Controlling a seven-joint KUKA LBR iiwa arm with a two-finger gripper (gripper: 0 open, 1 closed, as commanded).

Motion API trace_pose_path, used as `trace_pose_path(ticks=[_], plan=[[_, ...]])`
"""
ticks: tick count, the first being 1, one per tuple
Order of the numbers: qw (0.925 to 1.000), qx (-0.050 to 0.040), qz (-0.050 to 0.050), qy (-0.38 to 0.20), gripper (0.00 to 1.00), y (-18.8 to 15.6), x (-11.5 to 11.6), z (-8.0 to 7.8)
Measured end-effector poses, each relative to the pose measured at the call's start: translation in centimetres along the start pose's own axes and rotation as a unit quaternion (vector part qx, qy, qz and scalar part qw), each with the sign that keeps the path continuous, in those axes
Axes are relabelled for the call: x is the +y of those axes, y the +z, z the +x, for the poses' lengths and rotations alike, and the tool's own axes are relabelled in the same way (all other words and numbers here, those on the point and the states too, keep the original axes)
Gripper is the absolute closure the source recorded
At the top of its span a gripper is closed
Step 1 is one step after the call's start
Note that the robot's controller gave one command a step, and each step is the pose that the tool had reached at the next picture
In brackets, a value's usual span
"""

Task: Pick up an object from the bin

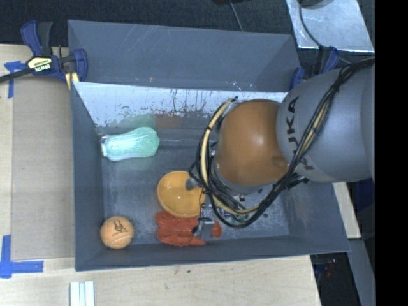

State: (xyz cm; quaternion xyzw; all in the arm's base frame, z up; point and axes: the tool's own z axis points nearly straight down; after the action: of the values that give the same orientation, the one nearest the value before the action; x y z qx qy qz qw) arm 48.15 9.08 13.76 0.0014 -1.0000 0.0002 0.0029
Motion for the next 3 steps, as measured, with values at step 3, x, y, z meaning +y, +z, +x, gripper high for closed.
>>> trace_pose_path(ticks=[3], plan=[[0.9956, -0.0091, -0.001, -0.093, 0.0, 6.6, 0.5, -2.1]])
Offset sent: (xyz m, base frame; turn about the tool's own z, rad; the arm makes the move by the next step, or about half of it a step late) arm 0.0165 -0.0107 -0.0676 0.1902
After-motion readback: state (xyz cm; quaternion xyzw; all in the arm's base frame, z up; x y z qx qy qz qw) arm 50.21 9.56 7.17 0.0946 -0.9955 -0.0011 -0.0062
